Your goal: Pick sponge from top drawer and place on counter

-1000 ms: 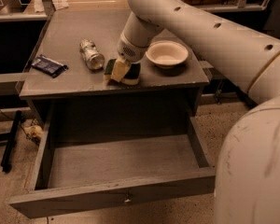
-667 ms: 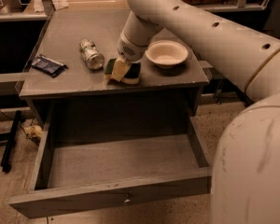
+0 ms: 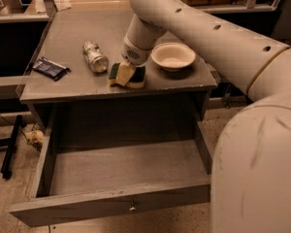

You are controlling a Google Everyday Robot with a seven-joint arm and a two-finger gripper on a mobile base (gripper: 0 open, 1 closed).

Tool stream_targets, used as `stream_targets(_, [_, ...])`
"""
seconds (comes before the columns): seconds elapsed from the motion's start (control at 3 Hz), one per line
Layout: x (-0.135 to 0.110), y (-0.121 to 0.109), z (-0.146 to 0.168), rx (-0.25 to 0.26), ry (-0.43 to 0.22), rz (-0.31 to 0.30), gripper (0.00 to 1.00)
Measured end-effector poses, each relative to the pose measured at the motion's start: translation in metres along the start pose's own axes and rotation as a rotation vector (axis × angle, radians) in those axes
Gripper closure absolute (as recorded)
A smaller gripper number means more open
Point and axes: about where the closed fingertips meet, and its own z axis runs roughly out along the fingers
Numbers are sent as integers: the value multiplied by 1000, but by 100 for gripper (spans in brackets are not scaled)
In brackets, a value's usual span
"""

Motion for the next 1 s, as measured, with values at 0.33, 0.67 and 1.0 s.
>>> stream_targets(0.33, [0,0,0,0,0,-1,82])
stream_targets(0.67, [0,0,0,0,0,-1,59])
stream_targets(1.0, [0,0,0,0,0,-1,36])
